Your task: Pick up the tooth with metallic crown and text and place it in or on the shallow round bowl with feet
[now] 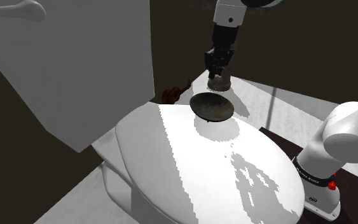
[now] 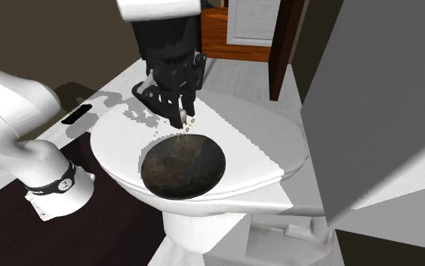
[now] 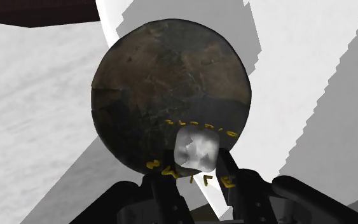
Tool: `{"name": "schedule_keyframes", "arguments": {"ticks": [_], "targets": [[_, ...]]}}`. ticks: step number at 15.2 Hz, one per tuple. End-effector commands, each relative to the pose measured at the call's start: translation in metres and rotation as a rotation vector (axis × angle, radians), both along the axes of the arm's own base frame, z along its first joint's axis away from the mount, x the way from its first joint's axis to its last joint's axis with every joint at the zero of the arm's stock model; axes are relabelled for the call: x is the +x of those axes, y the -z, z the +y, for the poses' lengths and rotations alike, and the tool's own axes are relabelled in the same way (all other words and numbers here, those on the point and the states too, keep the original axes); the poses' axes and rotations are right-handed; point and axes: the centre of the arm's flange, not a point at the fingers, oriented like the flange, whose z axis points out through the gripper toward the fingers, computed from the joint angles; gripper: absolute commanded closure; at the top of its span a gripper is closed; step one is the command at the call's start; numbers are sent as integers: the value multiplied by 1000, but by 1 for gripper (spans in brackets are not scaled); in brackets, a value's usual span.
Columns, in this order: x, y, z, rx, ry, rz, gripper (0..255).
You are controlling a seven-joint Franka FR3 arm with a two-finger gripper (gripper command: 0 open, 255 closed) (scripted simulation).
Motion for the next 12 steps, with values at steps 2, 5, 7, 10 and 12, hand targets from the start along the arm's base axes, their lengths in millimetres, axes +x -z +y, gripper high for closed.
{"name": "schedule_keyframes", "arguments": {"ticks": [2, 5, 7, 10, 12], "targets": [[0, 15, -2, 0, 0, 0, 255], [0, 30, -2, 0, 0, 0, 255], [0, 41, -2, 0, 0, 0, 255], [0, 57, -2, 0, 0, 0, 255], [0, 68, -2, 0, 0, 0, 255]]}}
